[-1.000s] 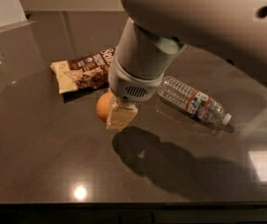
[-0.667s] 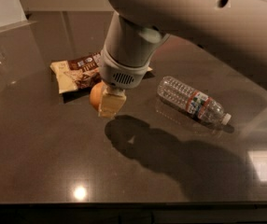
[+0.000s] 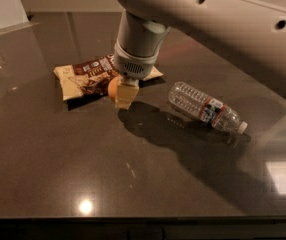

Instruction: Move orange near brown chip bag

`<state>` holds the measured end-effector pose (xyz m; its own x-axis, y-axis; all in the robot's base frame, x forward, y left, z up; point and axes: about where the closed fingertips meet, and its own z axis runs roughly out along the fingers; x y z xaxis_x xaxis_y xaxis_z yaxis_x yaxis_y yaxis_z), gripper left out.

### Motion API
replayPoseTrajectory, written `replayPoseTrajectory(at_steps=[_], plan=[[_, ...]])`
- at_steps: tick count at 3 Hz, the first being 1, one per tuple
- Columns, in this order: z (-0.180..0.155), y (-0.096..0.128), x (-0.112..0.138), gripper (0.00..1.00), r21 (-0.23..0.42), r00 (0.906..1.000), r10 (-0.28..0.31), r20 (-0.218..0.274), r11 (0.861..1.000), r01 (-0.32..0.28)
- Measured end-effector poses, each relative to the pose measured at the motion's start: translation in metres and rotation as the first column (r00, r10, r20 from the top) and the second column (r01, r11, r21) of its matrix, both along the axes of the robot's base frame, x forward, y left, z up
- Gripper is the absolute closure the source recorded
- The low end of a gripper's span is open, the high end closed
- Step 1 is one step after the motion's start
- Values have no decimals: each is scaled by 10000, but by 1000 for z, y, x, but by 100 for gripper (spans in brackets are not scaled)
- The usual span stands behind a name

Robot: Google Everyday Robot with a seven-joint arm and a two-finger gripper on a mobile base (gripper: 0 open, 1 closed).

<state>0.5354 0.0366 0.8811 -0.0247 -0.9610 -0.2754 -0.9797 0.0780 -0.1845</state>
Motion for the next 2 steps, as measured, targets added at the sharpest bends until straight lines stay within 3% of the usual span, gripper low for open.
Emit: replayPoseTrajectory(at_steps=[2], plan=[[-27, -17, 30, 59, -210, 9995, -312, -28, 9993, 312]])
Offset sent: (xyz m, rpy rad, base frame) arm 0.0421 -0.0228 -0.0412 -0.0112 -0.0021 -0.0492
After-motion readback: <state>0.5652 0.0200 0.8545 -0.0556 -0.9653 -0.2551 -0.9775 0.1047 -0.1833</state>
